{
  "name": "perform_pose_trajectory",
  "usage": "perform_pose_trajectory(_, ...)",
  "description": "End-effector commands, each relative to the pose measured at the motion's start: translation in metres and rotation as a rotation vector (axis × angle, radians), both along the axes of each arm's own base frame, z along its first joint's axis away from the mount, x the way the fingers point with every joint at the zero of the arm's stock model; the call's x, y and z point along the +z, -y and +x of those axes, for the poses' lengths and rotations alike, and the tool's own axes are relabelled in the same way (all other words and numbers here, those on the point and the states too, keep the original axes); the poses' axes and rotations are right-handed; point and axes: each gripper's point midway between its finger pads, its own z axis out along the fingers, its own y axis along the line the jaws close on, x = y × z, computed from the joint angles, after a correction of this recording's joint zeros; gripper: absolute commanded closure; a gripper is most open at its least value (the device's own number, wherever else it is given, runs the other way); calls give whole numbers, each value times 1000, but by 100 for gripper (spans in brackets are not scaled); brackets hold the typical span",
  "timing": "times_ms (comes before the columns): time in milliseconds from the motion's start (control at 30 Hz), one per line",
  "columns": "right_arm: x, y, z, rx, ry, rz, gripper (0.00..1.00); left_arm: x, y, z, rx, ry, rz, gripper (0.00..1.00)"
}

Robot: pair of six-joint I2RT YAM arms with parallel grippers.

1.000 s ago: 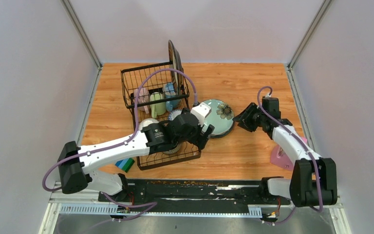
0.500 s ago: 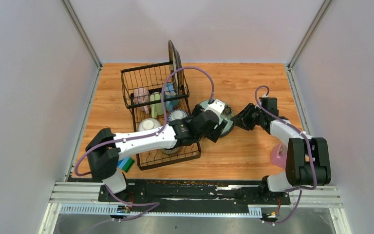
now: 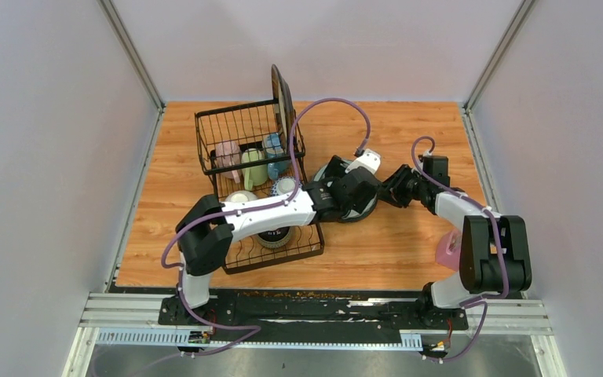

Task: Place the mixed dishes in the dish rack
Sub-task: Pick up the plate at the center of the board.

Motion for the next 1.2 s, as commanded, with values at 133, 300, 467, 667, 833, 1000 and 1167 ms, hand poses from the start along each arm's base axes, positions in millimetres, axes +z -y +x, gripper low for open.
perform_pose_trajectory(133,7,-5,10,11,46,49,68,-3,-2,39,38,-37,10,0)
perform_pose_trajectory(300,3,-8,9,19,32,64,67,-13,-3,56,42,-85,20,0)
perform_pose_trajectory(467,1,-10,8,28,29,82,68,-30,-10,68,76,-133,59,0)
perform_pose_trajectory(667,-2,-10,7,29,15,81,68,-50,-17,73,83,-199,53,0)
perform_pose_trajectory(833,12,-5,8,10,64,44,66,-64,-22,77,88,-242,56,0)
perform_pose_trajectory(1000,24,7,6,-29,84,-36,64,-75,-23,78,82,-275,54,0)
perform_pose_trajectory(1167,24,11,3,-40,80,-64,62,-81,-21,75,60,-304,35,0)
